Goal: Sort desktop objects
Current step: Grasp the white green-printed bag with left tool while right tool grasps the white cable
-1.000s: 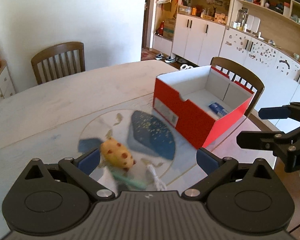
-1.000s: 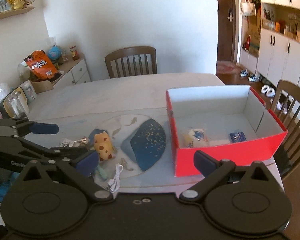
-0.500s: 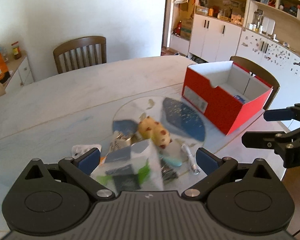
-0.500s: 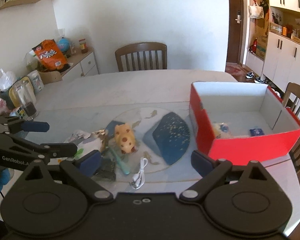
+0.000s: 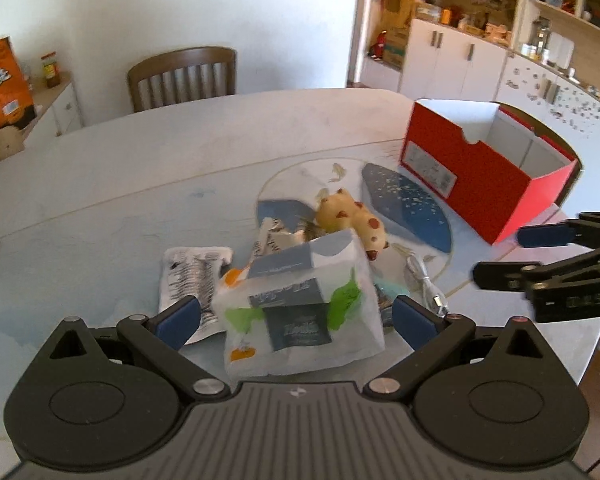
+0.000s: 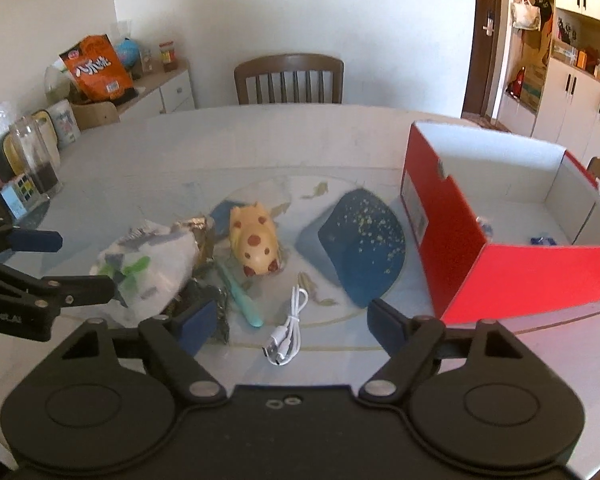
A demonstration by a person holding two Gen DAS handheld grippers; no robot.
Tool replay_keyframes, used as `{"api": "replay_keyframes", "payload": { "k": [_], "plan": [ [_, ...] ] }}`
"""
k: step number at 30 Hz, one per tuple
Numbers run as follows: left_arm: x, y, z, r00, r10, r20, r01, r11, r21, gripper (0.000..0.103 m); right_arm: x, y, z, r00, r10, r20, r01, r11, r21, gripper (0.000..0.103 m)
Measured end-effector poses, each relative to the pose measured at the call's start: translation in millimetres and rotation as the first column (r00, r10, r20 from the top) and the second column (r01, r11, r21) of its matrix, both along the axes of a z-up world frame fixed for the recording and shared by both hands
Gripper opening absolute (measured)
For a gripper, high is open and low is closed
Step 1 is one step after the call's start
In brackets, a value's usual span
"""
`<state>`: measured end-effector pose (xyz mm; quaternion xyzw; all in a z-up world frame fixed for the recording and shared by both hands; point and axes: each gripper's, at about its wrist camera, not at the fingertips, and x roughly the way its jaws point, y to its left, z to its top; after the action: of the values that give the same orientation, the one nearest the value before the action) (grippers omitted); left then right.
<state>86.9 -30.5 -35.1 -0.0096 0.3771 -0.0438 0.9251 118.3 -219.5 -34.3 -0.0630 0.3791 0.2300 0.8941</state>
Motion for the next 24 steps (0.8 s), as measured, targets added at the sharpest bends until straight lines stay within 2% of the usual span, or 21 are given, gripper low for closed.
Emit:
{"api": "replay_keyframes", "payload": {
  "k": [3, 8, 16, 19, 20, 24],
  "plan": [
    [4.2, -5.6, -4.1, 1.0, -0.029, 0.011, 0.029, 0.999, 0.013, 0.102, 7.0, 3.3, -10.9, 1.0, -0.005, -0.017, 0.005, 1.0, -0.014, 0.08],
    [13.9, -8.0, -14.8, 1.0, -0.024, -0.008, 0.024, 1.0, 0.007, 0.102, 17.5, 8.1, -26.7, 0.999, -0.006, -0.036, 0.005, 1.0, -0.024, 0.077],
    [19.7, -19.8, -32.5, 0.997, -0.072, -0.005, 0.072, 0.996, 0.061, 0.101, 33.3, 12.9, -48.6, 0.997, -0.028, -0.074, 0.026, 0.999, -0.03, 0.069],
    [22.8, -21.0, -36.8, 0.997, -0.074, -0.006, 0.074, 0.995, 0.071, 0.094, 38.0, 14.7, -54.9, 0.996, -0.031, -0.087, 0.028, 0.999, -0.04, 0.061],
    [24.2, -21.8, -37.5, 0.997, -0.073, -0.007, 0.074, 0.994, 0.076, 0.089, 39.9, 15.1, -57.3, 0.995, -0.034, -0.094, 0.03, 0.999, -0.042, 0.058],
    [26.1, -23.2, -39.4, 0.997, -0.075, -0.01, 0.076, 0.994, 0.085, 0.082, 42.7, 17.3, -63.5, 0.994, -0.03, -0.106, 0.025, 0.998, -0.05, 0.049]
  ]
}}
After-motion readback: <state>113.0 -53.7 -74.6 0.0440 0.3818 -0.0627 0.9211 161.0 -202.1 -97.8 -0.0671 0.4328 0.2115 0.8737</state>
